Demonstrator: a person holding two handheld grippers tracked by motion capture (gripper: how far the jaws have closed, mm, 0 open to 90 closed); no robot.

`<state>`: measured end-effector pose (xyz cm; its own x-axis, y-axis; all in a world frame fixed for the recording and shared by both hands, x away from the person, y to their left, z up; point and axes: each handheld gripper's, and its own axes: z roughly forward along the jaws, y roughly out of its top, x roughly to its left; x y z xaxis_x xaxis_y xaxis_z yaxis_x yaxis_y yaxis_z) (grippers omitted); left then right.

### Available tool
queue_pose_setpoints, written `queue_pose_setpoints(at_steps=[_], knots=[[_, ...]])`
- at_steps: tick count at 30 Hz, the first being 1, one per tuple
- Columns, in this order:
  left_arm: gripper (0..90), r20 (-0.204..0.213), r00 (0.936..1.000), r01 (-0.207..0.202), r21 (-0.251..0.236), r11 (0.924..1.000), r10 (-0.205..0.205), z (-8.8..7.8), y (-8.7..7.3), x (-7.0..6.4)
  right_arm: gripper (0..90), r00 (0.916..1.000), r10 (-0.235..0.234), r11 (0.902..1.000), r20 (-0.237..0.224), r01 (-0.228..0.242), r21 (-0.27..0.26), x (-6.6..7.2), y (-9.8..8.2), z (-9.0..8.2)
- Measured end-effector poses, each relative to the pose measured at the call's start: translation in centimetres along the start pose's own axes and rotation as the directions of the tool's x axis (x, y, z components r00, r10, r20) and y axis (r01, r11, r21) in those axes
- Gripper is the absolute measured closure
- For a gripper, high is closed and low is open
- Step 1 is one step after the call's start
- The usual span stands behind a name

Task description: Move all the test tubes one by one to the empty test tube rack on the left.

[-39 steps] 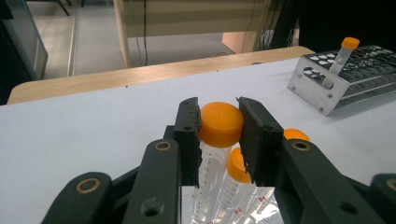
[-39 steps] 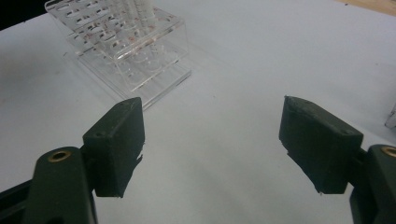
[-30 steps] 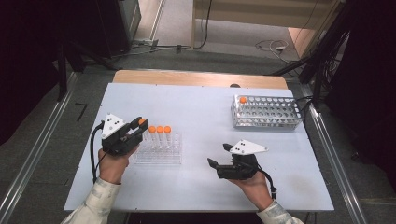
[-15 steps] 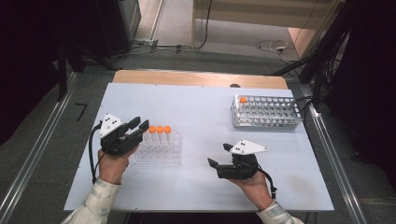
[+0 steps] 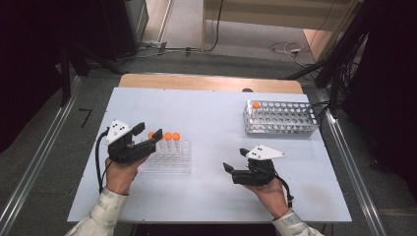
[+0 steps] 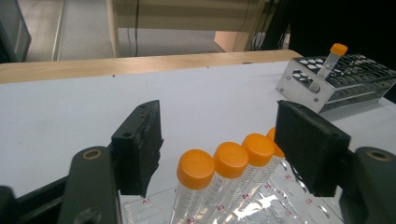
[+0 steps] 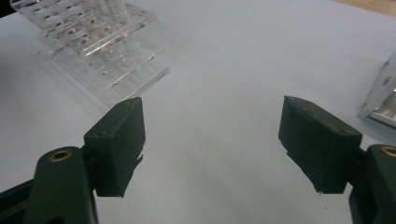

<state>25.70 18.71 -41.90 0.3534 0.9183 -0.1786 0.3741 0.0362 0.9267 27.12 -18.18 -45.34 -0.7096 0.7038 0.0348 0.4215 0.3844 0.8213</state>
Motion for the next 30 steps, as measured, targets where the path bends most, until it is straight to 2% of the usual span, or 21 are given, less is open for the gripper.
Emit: queue_pose_setpoints(at_steps=[6, 12, 18, 25, 30], knots=[[27.7, -0.002, 1.0000, 0.002, -0.006, 1.0000, -0.002, 0.0, 0.1, 0.0, 22.2, 0.9968, 0.046, 0.9987, 0.065, -0.044, -0.024, -2.0, 0.2, -0.2], [26.5, 0.001, 1.0000, 0.002, -0.006, 1.0000, -0.002, 0.1, 0.0, -0.1, 22.5, 0.9874, 0.090, 0.9953, 0.130, -0.084, -0.047, -4.0, 0.5, -0.2], [25.2, 0.006, 1.0000, -0.001, -0.013, 0.9999, 0.001, 0.0, 0.2, -0.3, 22.7, 0.9813, 0.099, 0.9945, 0.165, -0.093, -0.048, -5.0, 0.9, 0.3], [25.1, 0.012, 0.9999, -0.004, -0.023, 0.9997, 0.005, -0.2, 0.4, -0.5, 27.6, 0.9677, 0.132, 0.9905, 0.215, -0.121, -0.066, -6.8, 1.9, 1.0], [25.2, 0.018, 0.9998, -0.004, -0.023, 0.9997, 0.004, -0.1, 0.4, -0.7, 31.3, 0.9537, 0.169, 0.9843, 0.249, -0.150, -0.093, -8.2, 2.7, 1.9]])
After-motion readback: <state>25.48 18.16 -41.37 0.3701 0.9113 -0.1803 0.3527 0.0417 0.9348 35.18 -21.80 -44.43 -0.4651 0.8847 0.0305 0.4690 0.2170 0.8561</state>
